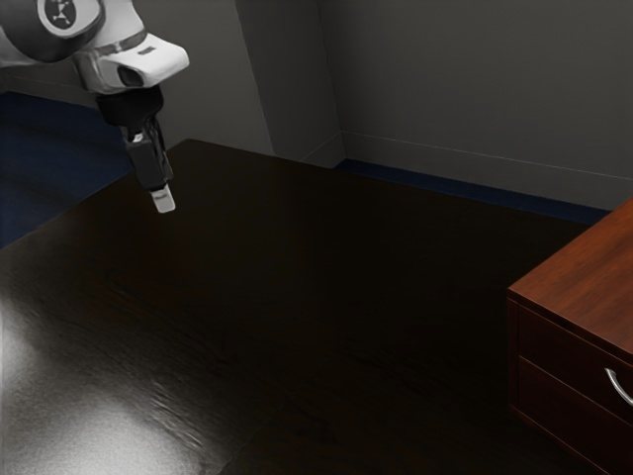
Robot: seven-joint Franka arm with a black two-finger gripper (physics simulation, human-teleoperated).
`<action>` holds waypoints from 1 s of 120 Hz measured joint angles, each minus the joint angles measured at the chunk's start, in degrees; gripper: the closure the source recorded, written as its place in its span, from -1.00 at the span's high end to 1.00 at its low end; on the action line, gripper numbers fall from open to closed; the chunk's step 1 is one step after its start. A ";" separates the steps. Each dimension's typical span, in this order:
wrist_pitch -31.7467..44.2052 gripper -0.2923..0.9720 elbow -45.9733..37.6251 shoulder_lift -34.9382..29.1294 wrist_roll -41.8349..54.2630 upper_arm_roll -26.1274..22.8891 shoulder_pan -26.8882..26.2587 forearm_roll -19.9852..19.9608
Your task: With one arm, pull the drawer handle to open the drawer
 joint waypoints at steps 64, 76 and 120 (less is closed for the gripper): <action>-0.05 0.53 -10.32 -9.06 1.60 -14.60 -14.59 -4.11; 2.08 0.53 -11.95 -8.07 5.19 -17.87 -17.65 -4.30; 20.90 0.54 -13.92 -2.14 18.48 -22.06 -19.18 0.62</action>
